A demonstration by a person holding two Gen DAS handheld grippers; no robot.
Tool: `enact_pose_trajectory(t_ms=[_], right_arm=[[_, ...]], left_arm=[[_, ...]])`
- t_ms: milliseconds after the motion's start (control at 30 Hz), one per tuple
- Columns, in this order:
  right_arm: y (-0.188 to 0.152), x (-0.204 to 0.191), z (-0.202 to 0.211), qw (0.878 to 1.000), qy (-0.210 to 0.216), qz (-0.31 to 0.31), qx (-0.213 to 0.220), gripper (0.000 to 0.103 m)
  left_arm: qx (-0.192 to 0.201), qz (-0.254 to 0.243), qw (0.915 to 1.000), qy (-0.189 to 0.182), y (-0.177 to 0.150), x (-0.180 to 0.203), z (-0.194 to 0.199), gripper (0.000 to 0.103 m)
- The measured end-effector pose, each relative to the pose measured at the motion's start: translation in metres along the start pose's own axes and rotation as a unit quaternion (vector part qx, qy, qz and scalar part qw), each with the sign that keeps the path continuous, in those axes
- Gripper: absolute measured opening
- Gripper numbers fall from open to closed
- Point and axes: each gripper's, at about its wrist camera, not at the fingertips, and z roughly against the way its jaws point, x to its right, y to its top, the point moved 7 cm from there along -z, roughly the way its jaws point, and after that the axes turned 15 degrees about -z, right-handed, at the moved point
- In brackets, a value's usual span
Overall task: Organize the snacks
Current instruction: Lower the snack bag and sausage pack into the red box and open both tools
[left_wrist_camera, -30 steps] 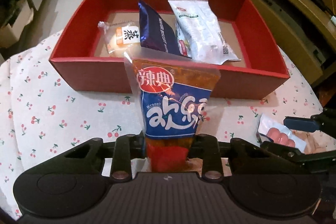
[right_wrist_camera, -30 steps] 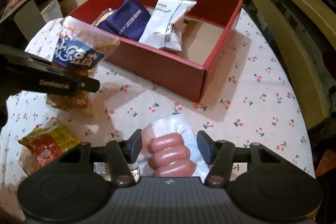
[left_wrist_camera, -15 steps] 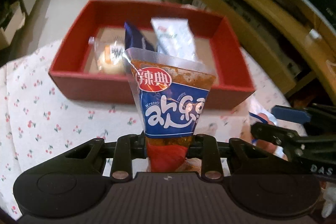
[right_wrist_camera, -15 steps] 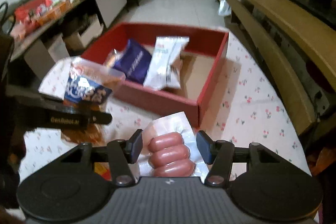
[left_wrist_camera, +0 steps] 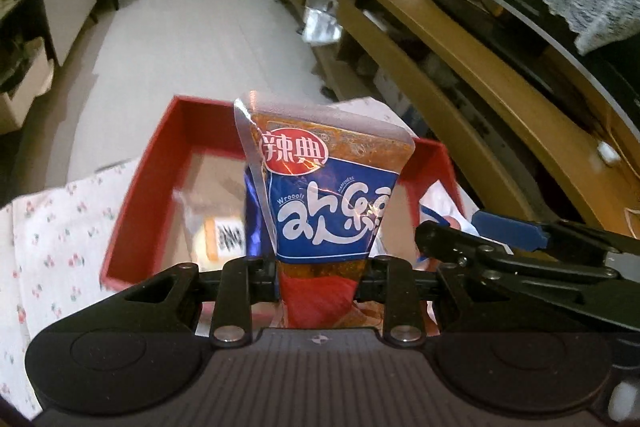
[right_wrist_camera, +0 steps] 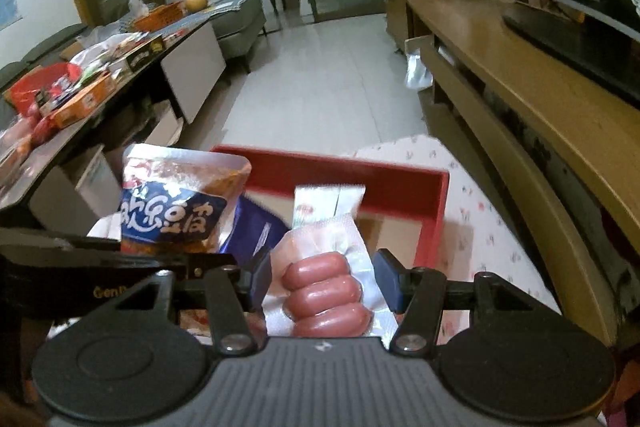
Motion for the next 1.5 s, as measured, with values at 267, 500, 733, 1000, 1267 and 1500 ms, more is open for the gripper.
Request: enact_pose_trajectory(t_ms=[267, 500, 733, 1000, 1267, 1500], right_arm=[[0.010, 0.005, -0.046, 1.000, -0.022, -0.005, -0.006, 0.086], [0.010, 0.015, -0.060, 0.999, -0.035, -0.017, -0.012, 0.092], [0.017, 0.017, -0.052, 0.999, -0.036, -0.024, 0.009, 0.095], [0.025, 0.009, -0.042, 0.999, -0.019, -0.025, 0.028, 0.096], [0.021, 0.008, -0.018, 0.999, -0.012, -0.029, 0.036, 0.096], [0.001, 0.010, 0.006, 0.999, -0.018, -0.026, 0.030, 0.096]], left_arm=[[-0.019, 0.006, 0.9996, 0.019, 0.009, -0.018, -0.043, 0.039], [-0.026, 0.015, 0.9991, 0.028, 0.004, -0.028, -0.049, 0.052], [-0.004, 0.012, 0.9989, 0.046, 0.014, -0.030, -0.033, 0.065], [0.011, 0.023, 0.9986, 0.046, 0.015, -0.032, -0.011, 0.070], [0.011, 0.025, 0.9993, 0.024, 0.003, -0.022, 0.005, 0.071], [0.007, 0.021, 0.9996, 0.016, -0.017, -0.013, 0.022, 0.073]])
